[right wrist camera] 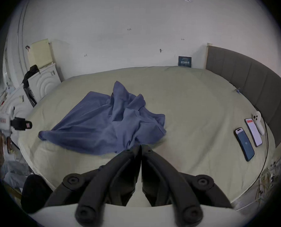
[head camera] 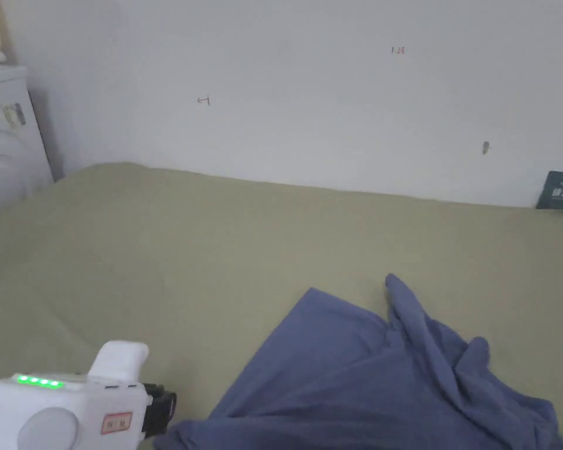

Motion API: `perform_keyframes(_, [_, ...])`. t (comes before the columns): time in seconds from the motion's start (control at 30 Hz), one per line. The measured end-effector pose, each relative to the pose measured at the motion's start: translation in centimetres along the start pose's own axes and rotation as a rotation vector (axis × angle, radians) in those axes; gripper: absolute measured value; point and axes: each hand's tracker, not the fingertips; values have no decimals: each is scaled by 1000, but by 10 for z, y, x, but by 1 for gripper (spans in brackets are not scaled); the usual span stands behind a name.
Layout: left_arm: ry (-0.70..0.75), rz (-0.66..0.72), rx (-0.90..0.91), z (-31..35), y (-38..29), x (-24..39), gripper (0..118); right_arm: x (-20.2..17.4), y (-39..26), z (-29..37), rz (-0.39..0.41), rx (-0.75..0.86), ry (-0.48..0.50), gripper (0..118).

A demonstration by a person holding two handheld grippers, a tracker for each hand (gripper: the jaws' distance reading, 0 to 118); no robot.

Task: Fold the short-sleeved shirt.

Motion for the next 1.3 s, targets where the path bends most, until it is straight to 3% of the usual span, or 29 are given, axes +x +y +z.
perform_keyframes(0.13, [-3, -51, -104, -14, 22, -2, 1, -9, 0, -3, 5, 4, 27, 7])
perform_keyframes(0.17, [7, -62, -121, -21, 26, -3, 18, -12, 2, -3, 3, 1, 36, 7])
perform_keyframes(0.23, [7, -58, -190, -35, 30, -4, 83, -15, 2, -5, 1, -5, 43, 7])
perform_keyframes(0.27, [6, -47, -214, -40, 28, -1, 107, -15, 2, -4, 6, -5, 49, 7])
perform_keyframes(0.43, [-36, -49, -239, -63, 16, -5, 99, -13, 4, -4, 42, -13, 60, 7])
perform_keyframes(0.5, [-44, -49, -265, -72, 7, -3, 77, -12, 7, -8, 56, -20, 59, 7])
perform_keyframes(0.57, [-33, -56, -279, -85, 0, -10, 30, -14, 13, -13, 60, -25, 60, 7])
perform_keyframes(0.63, [-41, -45, -237, -89, -4, -11, 22, -14, 20, -20, 55, -34, 73, 7])
perform_keyframes(0.67, [-60, -30, -216, -89, -5, -13, 11, -16, 27, -26, 59, -41, 86, 7])
perform_keyframes(0.73, [-108, -2, -190, -87, -5, -15, 9, -18, 44, -46, 115, -71, 118, 7])
perform_keyframes(0.83, [-68, -63, -166, -75, -8, -1, 8, -28, 85, -88, 233, -106, 93, 7])
perform_keyframes(0.97, [-72, -88, -136, -63, -9, 11, 8, -33, 154, -165, 260, -169, 118, 7])
perform_keyframes(1.1, [-73, -73, -134, -62, -8, 13, 8, -38, 205, -250, 338, -264, 41, 7])
perform_keyframes(1.2, [-77, -65, -139, -66, -6, 11, 8, -39, 220, -301, 404, -336, 44, 9])
perform_keyframes(1.23, [-76, -64, -144, -67, -6, 11, 8, -40, 222, -313, 427, -365, 31, 12])
perform_keyframes(1.3, [-73, -61, -154, -68, -7, 12, 8, -40, 221, -334, 452, -439, 79, 44])
